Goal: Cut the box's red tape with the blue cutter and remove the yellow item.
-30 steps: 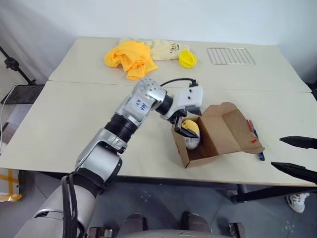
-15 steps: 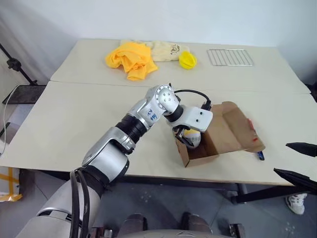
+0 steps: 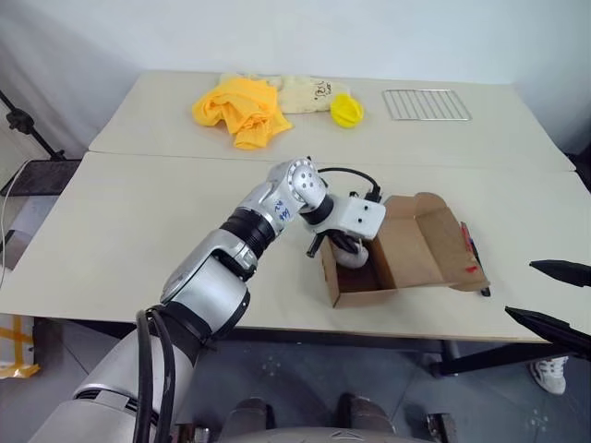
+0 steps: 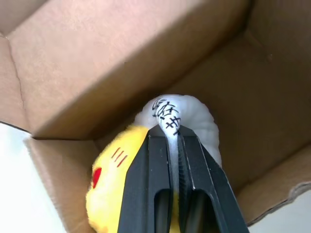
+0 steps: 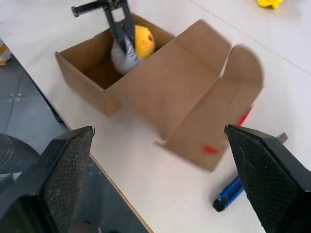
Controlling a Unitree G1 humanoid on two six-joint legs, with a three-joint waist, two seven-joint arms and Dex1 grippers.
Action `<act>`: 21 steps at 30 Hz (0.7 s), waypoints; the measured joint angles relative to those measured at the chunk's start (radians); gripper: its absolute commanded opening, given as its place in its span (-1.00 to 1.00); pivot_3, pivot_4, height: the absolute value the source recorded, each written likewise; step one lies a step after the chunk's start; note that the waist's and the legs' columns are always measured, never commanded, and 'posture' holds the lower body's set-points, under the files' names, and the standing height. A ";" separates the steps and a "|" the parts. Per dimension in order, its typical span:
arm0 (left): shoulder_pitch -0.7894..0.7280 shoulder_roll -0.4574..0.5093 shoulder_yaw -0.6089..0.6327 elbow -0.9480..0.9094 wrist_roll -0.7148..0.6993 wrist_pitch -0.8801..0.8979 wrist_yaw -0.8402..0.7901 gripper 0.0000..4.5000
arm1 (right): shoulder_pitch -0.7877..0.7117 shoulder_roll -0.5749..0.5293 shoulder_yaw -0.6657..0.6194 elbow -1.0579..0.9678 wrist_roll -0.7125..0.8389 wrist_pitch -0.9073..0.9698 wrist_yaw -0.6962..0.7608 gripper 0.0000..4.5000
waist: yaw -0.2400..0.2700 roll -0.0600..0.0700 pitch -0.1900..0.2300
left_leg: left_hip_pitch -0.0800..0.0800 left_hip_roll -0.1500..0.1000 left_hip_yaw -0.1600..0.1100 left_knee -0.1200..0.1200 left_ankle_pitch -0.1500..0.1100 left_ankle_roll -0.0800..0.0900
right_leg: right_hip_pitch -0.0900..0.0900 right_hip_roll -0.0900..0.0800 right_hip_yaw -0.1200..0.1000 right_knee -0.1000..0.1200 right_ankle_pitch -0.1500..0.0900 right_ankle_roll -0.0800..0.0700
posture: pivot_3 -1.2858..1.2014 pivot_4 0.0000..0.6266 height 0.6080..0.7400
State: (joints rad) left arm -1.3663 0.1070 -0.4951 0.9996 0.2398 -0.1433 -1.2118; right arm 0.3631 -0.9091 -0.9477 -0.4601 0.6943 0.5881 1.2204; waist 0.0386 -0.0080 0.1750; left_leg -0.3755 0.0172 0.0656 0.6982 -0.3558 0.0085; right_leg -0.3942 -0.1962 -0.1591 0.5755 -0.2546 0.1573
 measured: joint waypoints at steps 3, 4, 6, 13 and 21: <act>-0.012 -0.002 0.068 -0.004 -0.039 0.032 0.003 -0.99 | -0.003 0.000 0.002 0.000 0.002 0.000 -0.006 1.00 | 0.005 0.000 0.000 | 0.000 0.000 0.000 0.000 0.000 0.000 | 0.000 0.000 0.000 -0.001 0.000 0.000 | 0.03 -0.52 1.00; -0.014 -0.003 0.097 -0.008 -0.057 0.047 0.010 -0.99 | -0.004 0.000 0.003 0.001 0.004 0.000 -0.006 1.00 | 0.007 0.000 0.000 | 0.000 0.000 0.000 0.000 0.000 0.000 | 0.000 0.000 0.000 -0.001 0.000 0.000 | 0.03 -0.52 1.00; -0.016 -0.003 0.147 -0.022 -0.092 0.085 0.021 -0.99 | -0.016 -0.003 0.008 0.003 0.010 0.001 -0.008 1.00 | 0.009 0.000 0.000 | 0.000 0.000 0.000 0.000 0.000 0.000 | 0.000 0.000 0.000 -0.001 0.000 0.000 | 0.03 -0.52 1.00; -0.033 0.050 0.402 -0.095 -0.243 0.314 0.238 -0.99 | -0.128 -0.078 0.066 0.085 0.037 0.008 -0.007 1.00 | 0.004 0.000 0.000 | 0.000 0.000 0.000 0.000 0.000 0.000 | 0.000 0.000 0.000 0.000 0.000 0.001 | 0.03 -0.52 1.00; 0.030 0.288 0.445 -0.098 -0.176 0.543 0.499 -0.99 | -0.342 -0.163 0.271 0.263 0.031 -0.010 0.038 1.00 | -0.018 0.001 0.000 | 0.004 0.000 0.002 -0.003 0.000 0.000 | 0.001 0.001 0.001 0.001 0.000 0.001 | 0.03 -0.52 1.00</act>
State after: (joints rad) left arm -1.3365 0.3947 -0.0502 0.9011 0.0642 0.3996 -0.7123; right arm 0.0212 -1.0722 -0.6771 -0.1975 0.7257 0.5783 1.2589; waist 0.0206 -0.0071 0.1747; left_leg -0.3715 0.0168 0.0680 0.6955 -0.3554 0.0080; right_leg -0.3932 -0.1957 -0.1582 0.5765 -0.2542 0.1585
